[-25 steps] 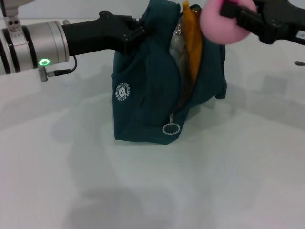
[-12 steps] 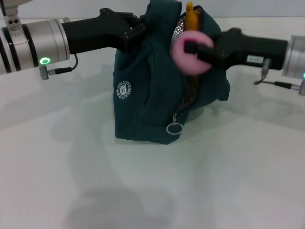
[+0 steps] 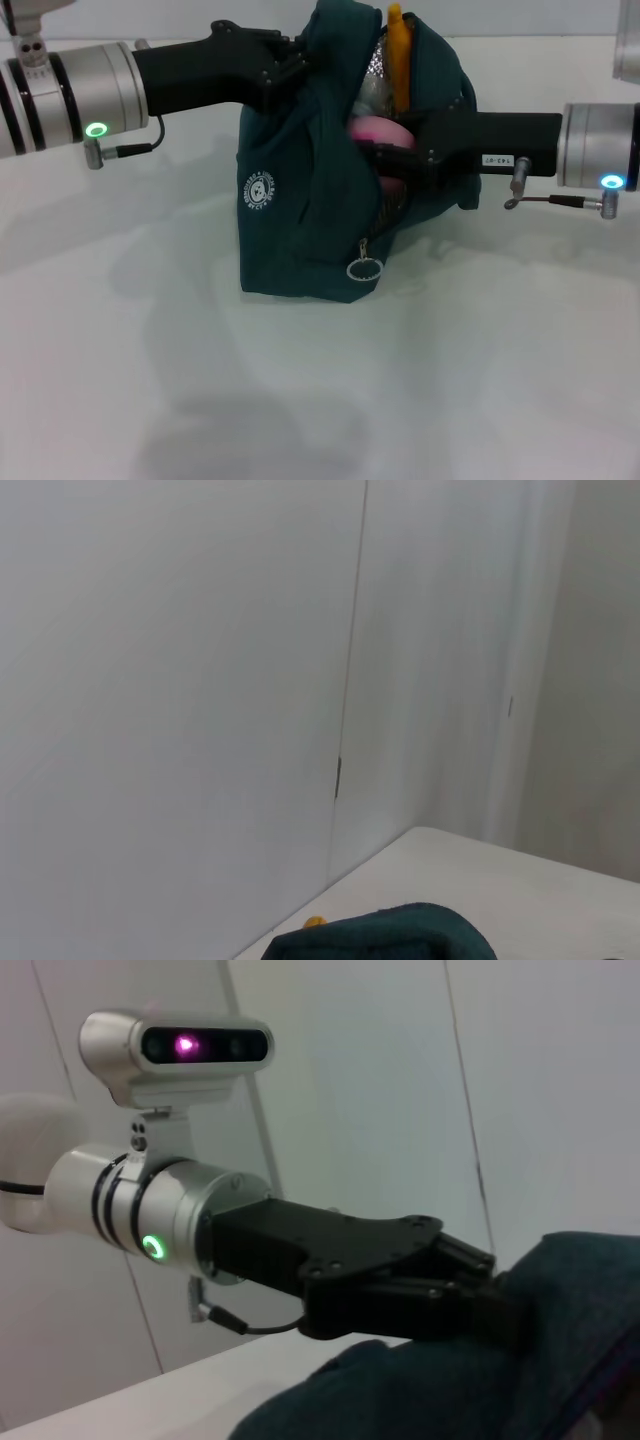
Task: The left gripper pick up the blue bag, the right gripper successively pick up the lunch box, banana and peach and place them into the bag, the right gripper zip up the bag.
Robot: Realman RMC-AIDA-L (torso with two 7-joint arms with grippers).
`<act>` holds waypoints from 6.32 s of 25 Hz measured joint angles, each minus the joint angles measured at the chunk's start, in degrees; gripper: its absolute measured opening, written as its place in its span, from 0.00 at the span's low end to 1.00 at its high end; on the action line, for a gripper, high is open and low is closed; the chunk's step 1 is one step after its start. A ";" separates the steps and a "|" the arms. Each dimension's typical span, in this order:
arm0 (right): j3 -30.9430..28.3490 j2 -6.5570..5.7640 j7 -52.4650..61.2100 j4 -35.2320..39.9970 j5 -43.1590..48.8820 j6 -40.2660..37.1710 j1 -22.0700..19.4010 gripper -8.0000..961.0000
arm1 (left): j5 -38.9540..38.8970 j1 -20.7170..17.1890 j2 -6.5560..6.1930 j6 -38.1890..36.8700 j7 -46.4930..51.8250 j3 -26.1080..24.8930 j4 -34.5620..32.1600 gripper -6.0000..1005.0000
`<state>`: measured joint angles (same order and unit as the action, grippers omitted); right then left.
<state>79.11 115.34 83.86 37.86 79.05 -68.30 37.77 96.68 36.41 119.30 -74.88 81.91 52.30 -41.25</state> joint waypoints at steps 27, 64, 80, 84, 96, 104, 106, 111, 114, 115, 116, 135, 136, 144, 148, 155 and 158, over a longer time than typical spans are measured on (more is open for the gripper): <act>-11.41 -1.08 -5.61 2.80 7.95 -3.10 -13.09 0.71 | 0.03 1.09 0.06 1.59 -2.03 -0.01 2.22 0.12; -14.50 -1.54 -18.01 0.37 -7.98 -10.10 -14.37 0.07 | -12.23 -2.03 0.41 -2.21 -19.62 0.52 14.66 0.13; -14.72 -2.00 -17.32 2.03 -4.33 -15.02 -15.45 0.07 | -28.68 -4.62 0.91 -11.92 -39.08 2.80 29.51 0.34; -14.82 -1.84 -16.82 2.33 -3.82 -16.77 -15.45 0.07 | -28.95 -3.55 1.09 -11.86 -39.27 3.08 31.26 0.43; -16.66 -3.96 -18.43 3.45 -2.13 -18.62 -15.72 0.17 | -31.73 -1.90 1.38 -11.65 -40.35 2.85 35.43 0.73; -16.71 -6.16 -16.76 3.92 2.10 -19.18 -14.73 0.40 | -32.79 -1.96 1.46 -11.65 -40.40 2.89 36.30 0.77; -16.72 -6.45 -16.21 4.83 3.52 -19.18 -14.87 0.43 | -32.94 -1.95 1.47 -11.66 -40.41 2.87 36.68 0.77; -18.01 -6.44 -10.96 10.22 9.34 -19.51 -15.93 0.49 | -33.07 -1.81 1.47 -11.70 -40.43 2.85 37.01 0.77; -22.04 -6.00 -10.69 10.98 9.72 -22.65 -17.05 0.56 | -33.07 -1.68 1.46 -11.81 -40.43 2.96 37.40 0.77; -23.86 -5.75 -10.84 10.99 9.88 -25.30 -17.33 0.59 | -33.07 -1.68 1.46 -11.87 -40.43 2.97 37.59 0.77; -24.86 -5.62 -10.89 10.98 10.19 -27.32 -17.45 0.62 | -33.07 -1.66 1.47 -11.92 -40.43 2.98 37.77 0.77; -24.04 -0.03 -9.71 3.29 32.31 -26.11 -8.92 0.67 | -32.98 -1.73 1.47 -12.42 -41.09 2.87 39.36 0.77; -24.12 0.00 -9.56 3.02 32.27 -25.60 -8.60 0.67 | -32.98 -1.86 1.47 -12.46 -41.11 2.83 39.36 0.76; -23.72 0.28 -9.46 0.30 31.10 -22.91 -5.95 0.67 | -34.56 -3.98 1.47 -13.76 -43.69 2.72 39.38 0.76; -22.38 0.21 -9.44 -2.09 31.31 -22.70 -3.22 0.66 | -35.31 -4.65 1.46 -13.97 -44.20 2.72 39.41 0.76; -19.34 0.42 -9.42 -2.25 30.87 -23.51 -2.09 0.65 | -35.39 -5.48 1.47 -13.98 -44.21 2.70 39.54 0.76; -18.33 0.49 -9.42 -2.27 30.81 -23.66 -1.87 0.63 | -35.42 -5.52 1.47 -13.98 -44.35 2.71 39.81 0.76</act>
<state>60.78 115.83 74.45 35.60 109.86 -91.95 35.90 61.26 30.89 120.76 -88.86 37.57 55.01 -1.44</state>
